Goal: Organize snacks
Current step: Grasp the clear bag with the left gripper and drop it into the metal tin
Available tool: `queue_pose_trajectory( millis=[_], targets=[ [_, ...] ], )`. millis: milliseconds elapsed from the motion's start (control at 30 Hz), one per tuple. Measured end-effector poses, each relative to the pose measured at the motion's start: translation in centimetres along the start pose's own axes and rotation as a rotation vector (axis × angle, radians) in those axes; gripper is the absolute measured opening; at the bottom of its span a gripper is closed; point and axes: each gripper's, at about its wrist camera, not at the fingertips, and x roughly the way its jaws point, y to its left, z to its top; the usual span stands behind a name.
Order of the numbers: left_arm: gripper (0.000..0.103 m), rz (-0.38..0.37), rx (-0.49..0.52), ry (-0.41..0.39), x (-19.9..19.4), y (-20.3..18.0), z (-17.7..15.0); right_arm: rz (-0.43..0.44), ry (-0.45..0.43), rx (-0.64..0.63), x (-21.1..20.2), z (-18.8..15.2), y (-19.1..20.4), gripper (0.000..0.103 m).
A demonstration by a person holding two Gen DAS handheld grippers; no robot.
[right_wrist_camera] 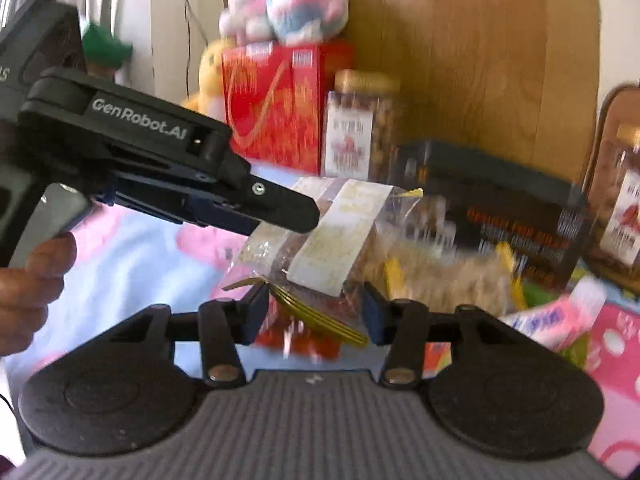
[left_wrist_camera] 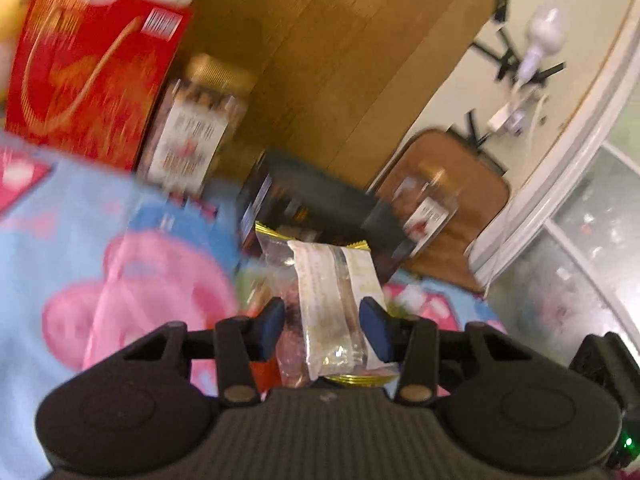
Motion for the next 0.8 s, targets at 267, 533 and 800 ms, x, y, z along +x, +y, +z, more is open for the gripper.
queue_pose_trajectory(
  millis=[267, 533, 800],
  targets=[
    [0.041, -0.018, 0.043, 0.015, 8.4, -2.0, 8.4, -0.036, -0.069, 0.155, 2.0, 5.7, -7.3, 0.052],
    [0.043, 0.073, -0.025, 0.069, 16.6, 0.3, 10.8, -0.057, 0.025, 0.292, 8.6, 7.5, -13.5, 0.053],
    [0.054, 0.085, 0.083, 0.03, 15.0, -0.4, 9.8, -0.117, -0.035, 0.271, 8.6, 7.4, -13.3, 0.061]
  ],
)
